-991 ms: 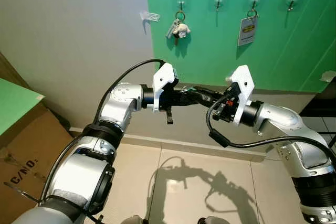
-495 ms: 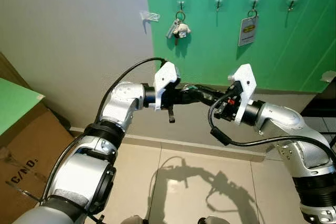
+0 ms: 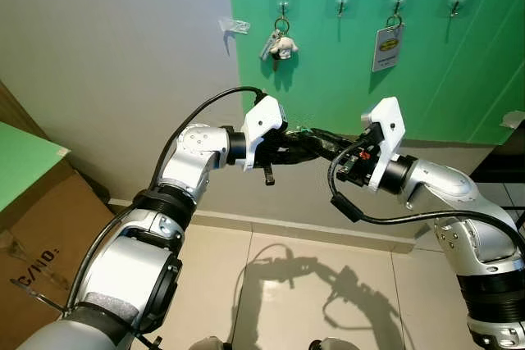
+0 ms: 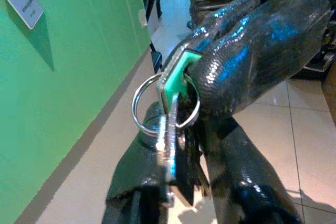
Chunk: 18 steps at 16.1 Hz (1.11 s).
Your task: Hang keys on a hook
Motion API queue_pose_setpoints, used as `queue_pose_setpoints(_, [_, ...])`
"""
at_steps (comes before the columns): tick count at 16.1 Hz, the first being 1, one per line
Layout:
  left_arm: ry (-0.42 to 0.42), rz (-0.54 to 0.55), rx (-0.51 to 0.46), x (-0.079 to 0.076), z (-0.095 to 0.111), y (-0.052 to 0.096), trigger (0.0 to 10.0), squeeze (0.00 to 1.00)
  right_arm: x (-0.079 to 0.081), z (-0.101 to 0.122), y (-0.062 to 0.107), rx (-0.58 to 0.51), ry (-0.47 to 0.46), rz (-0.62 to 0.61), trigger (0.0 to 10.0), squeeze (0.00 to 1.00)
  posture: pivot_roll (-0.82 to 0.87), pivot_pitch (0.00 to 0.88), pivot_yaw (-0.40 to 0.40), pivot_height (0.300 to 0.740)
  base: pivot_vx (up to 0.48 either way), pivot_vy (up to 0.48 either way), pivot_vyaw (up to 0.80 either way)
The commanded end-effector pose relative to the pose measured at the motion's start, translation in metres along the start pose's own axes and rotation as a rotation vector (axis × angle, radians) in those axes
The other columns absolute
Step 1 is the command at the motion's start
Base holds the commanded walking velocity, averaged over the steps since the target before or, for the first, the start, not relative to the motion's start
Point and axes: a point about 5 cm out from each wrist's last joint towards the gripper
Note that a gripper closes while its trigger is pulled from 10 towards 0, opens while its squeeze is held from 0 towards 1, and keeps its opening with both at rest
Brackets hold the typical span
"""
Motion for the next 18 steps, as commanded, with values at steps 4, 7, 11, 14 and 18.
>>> queue_pose_setpoints(4, [-0.004, 0.024, 0.147, 0.0, -0.023, 0.015, 10.0, 1.0, -0.007, 0.008, 0.001, -0.038, 0.01, -0.044, 0.0, 0.0, -0.22, 0.015, 0.075, 0.74, 0.0, 0.0, 0.0])
queue_pose_setpoints(7, [-0.041, 0.052, 0.282, -0.002, -0.043, 0.027, 10.0, 1.0, -0.01, 0.008, 0.003, -0.043, 0.012, -0.072, 0.0, 0.0, -0.22, 0.015, 0.075, 0.74, 0.0, 0.0, 0.0])
queue_pose_setpoints(11, [-0.061, 0.094, 0.397, -0.002, -0.06, 0.043, 10.0, 0.0, -0.015, 0.011, 0.004, -0.054, 0.022, -0.116, 0.0, 0.0, -0.21, 0.021, 0.076, 0.74, 0.0, 0.0, 0.0])
queue_pose_setpoints(14, [-0.001, 0.146, 0.278, 0.001, -0.053, 0.042, 10.0, 0.0, -0.019, 0.005, 0.007, 0.058, 0.202, -0.138, 0.0, 0.0, -0.21, 0.025, 0.074, 0.74, 0.0, 0.0, 0.0])
queue_pose_setpoints(18, [0.046, 0.222, 0.172, 0.005, -0.046, 0.036, 10.0, 0.0, -0.044, -0.011, 0.017, 0.34, 0.785, -0.249, 0.0, 0.0, -0.21, 0.027, 0.07, 0.74, 0.0, 0.0, 0.0])
Point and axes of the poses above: a point about 5 cm out from each wrist's last joint towards the gripper, its own y axis pointing back from the gripper into the wrist, its own z axis along the axis of the wrist's last joint, x = y × z, and after that the axes turned 6 degrees about y, right-handed
